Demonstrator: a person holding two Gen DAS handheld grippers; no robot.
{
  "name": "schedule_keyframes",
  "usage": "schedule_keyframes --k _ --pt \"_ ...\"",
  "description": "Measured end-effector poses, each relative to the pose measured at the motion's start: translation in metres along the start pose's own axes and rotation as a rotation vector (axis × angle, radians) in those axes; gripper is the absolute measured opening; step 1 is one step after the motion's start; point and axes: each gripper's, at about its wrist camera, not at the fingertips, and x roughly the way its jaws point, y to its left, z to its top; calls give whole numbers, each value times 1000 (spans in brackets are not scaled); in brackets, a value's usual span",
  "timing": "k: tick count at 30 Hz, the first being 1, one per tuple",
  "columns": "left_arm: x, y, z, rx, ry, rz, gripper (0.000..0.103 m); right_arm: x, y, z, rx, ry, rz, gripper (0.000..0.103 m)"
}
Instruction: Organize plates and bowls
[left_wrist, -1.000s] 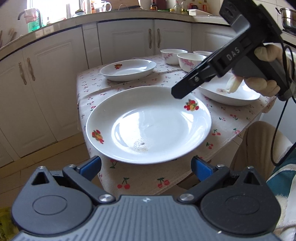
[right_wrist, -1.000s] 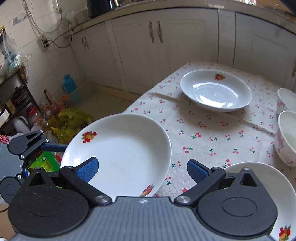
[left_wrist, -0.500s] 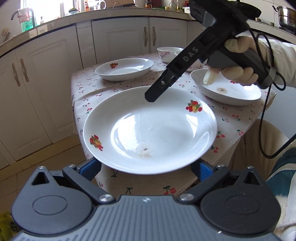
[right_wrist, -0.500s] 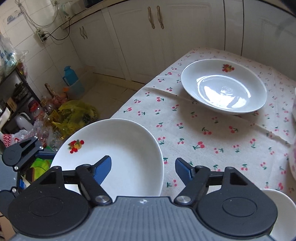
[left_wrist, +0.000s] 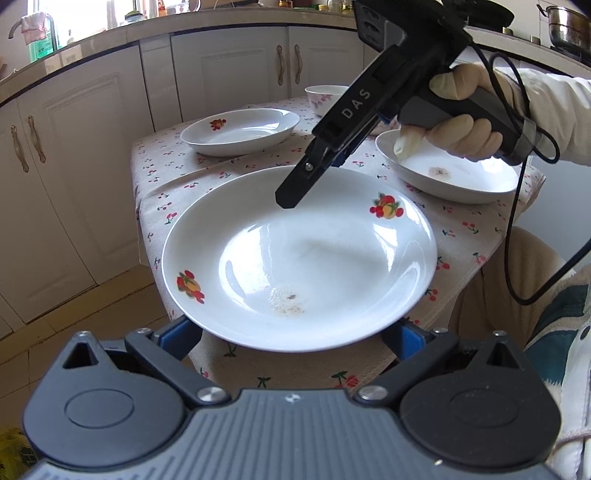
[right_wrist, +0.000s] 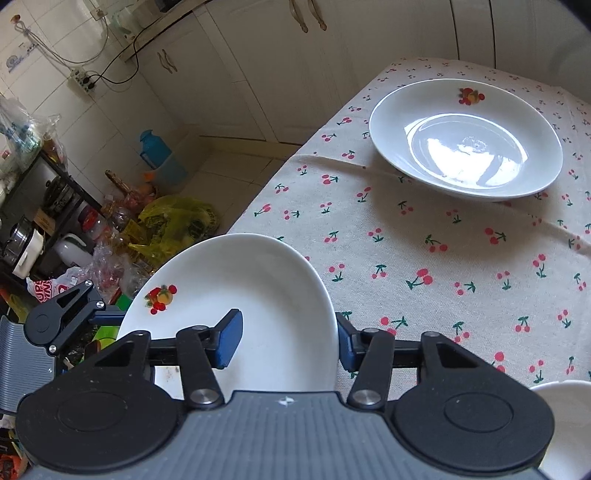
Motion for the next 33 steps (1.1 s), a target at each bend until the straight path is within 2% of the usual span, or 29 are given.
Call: schedule_keyframes --k 7,17,23,33 --pt "3 1 7 5 24 -8 101 -6 1 0 -7 -1 -10 58" --pt "22 8 34 44 -14 -33 101 -21 -19 15 12 -58 -65 59" --pt "41 14 43 44 -23 -59 101 -23 -38 19 50 -70 -108 60" --pt "53 19 50 49 -26 -66 101 -21 -48 21 61 -85 -139 60"
